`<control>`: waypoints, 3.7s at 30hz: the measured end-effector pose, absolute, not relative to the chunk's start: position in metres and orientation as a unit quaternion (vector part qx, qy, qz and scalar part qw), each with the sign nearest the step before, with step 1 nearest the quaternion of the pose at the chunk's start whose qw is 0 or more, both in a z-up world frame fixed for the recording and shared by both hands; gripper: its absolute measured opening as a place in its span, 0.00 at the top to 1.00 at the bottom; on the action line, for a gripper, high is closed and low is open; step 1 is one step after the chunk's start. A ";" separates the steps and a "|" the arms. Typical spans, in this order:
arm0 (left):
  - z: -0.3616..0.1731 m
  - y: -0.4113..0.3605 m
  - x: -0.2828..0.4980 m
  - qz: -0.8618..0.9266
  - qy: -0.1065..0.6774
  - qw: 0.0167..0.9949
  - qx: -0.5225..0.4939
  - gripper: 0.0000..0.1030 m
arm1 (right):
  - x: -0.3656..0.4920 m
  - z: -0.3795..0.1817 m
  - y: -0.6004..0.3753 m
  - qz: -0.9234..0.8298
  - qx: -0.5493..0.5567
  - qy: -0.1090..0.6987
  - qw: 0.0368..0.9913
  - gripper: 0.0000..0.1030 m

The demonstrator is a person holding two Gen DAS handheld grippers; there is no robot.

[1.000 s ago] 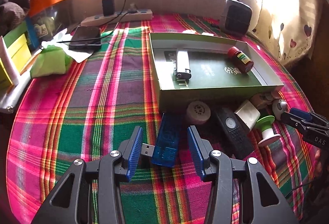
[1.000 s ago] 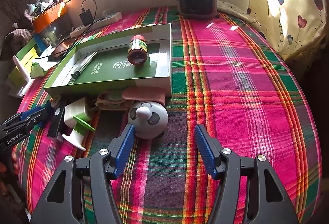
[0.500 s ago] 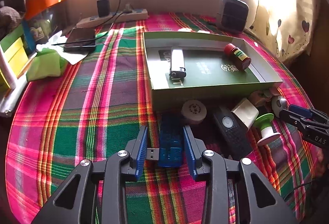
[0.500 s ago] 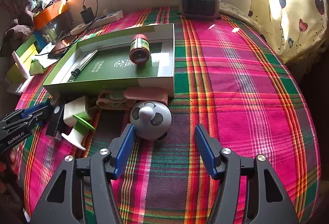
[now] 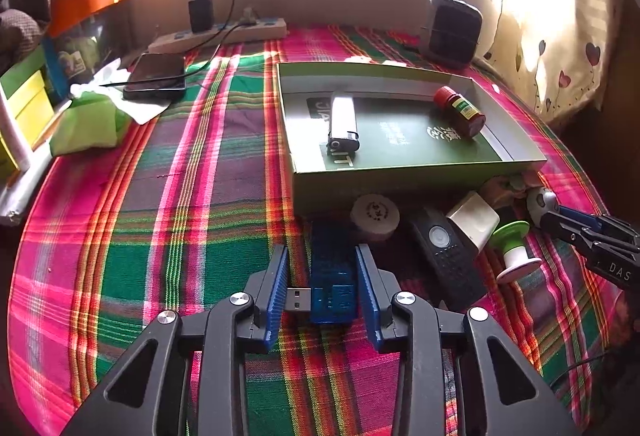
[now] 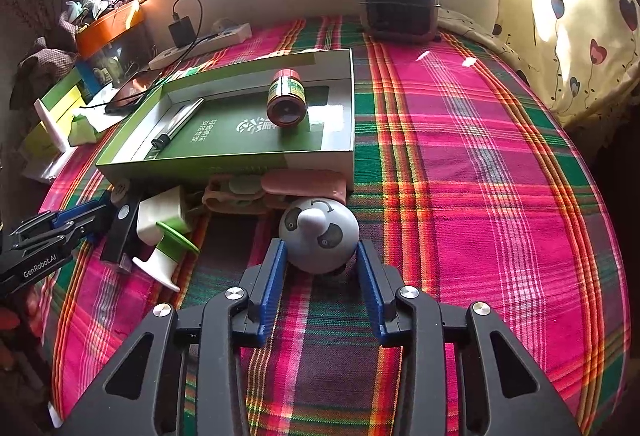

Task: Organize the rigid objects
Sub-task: 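Grasp the blue USB stick with the left tool while the right tool reaches the white gadget, then close the right tool on the white round gadget and lift it, then carry the blue USB stick and the white gadget toward the green tray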

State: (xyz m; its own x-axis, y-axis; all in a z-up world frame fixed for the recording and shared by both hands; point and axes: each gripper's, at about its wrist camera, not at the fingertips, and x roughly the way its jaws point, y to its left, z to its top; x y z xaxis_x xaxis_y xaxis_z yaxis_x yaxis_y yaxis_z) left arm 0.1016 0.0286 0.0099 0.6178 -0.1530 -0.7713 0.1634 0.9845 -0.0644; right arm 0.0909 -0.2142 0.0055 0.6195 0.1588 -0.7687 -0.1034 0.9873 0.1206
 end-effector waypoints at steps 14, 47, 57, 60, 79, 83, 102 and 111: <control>0.012 0.027 0.096 -0.086 0.425 0.901 0.006 0.69 | 0.087 0.010 -0.216 0.077 0.040 0.418 0.904 0.72; 0.022 0.029 0.082 -0.084 0.410 0.908 0.004 0.69 | 0.077 0.016 -0.218 0.090 0.058 0.399 0.911 0.86; 0.028 0.030 0.079 -0.086 0.402 0.912 0.002 0.69 | 0.074 0.021 -0.219 0.093 0.065 0.390 0.914 0.88; 0.030 0.031 0.078 -0.086 0.400 0.912 0.001 0.69 | 0.073 0.022 -0.220 0.095 0.067 0.389 0.914 0.89; 0.031 0.030 0.075 -0.090 0.399 0.913 -0.001 0.69 | 0.068 0.020 -0.229 0.103 0.092 0.397 0.907 0.92; 0.031 0.030 0.075 -0.090 0.399 0.912 -0.001 0.69 | 0.071 0.017 -0.235 0.098 0.113 0.403 0.903 0.90; 0.025 0.032 0.080 -0.085 0.407 0.909 -0.006 0.69 | 0.100 0.004 -0.224 0.108 0.109 0.424 0.892 0.55; 0.026 0.031 0.079 -0.085 0.407 0.909 -0.006 0.69 | 0.099 0.004 -0.225 0.095 0.096 0.423 0.896 0.67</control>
State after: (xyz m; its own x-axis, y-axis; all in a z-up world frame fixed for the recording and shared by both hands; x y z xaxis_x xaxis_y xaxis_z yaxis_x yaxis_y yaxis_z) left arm 0.0791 0.0314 0.0259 0.6537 -0.1599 -0.7397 0.1508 0.9853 -0.0798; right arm 0.0992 -0.2247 0.0042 0.6240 0.2520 -0.7397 -0.0892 0.9633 0.2530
